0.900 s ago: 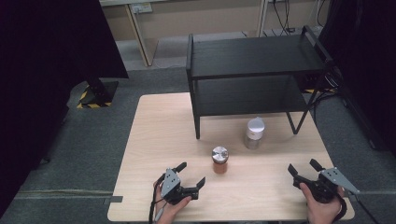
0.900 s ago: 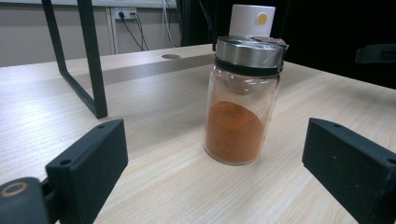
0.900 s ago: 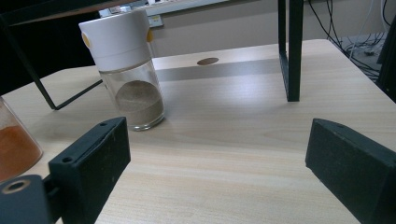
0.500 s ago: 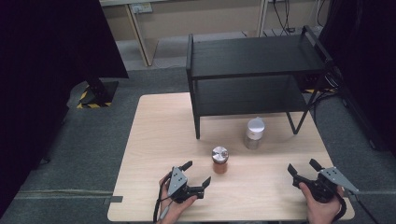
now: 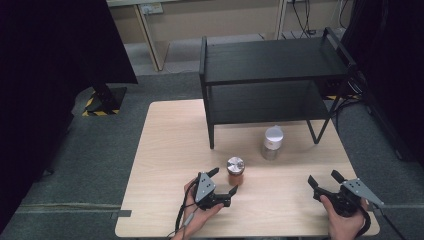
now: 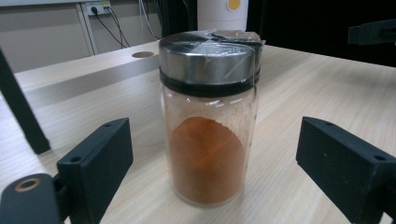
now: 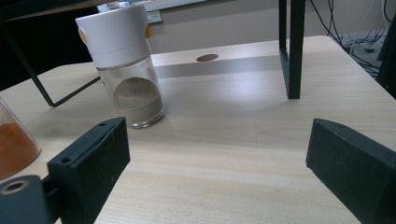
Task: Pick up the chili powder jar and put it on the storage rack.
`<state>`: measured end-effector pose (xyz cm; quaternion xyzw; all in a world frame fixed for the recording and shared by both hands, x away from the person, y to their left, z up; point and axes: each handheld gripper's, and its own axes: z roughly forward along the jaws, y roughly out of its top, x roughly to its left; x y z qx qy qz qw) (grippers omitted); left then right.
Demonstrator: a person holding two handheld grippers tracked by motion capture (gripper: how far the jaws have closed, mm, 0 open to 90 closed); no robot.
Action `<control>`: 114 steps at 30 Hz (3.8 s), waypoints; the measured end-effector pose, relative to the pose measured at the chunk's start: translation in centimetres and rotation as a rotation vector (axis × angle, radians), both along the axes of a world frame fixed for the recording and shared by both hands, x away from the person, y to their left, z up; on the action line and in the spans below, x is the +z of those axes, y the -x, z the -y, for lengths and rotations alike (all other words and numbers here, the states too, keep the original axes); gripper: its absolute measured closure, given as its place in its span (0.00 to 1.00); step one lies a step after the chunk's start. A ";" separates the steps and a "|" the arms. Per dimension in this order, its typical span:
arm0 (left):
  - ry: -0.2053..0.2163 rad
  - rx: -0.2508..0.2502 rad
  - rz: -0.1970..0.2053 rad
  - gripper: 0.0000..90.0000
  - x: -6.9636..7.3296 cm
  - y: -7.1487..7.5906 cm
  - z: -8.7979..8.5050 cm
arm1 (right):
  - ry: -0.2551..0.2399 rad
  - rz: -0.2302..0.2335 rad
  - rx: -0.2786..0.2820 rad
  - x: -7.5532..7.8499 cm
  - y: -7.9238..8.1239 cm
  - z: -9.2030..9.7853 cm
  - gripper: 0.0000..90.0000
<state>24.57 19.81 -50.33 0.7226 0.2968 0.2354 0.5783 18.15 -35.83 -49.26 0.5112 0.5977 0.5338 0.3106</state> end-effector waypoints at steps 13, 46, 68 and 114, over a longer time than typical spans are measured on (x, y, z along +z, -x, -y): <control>0.009 0.031 -0.049 0.22 0.5 -1.3 2.0 | 0.000 -0.003 0.007 0.0 -0.1 0.1 0.07; 0.035 0.061 0.013 0.34 1.1 -0.5 2.8 | -0.002 -0.012 0.010 0.2 -0.2 0.2 0.07; 0.156 0.119 0.205 0.34 6.0 1.1 2.9 | -0.003 -0.015 0.011 0.2 -0.3 0.1 0.06; 0.171 0.218 0.322 0.34 15.5 -1.0 4.6 | -0.016 -0.020 0.009 0.2 -0.3 0.3 0.06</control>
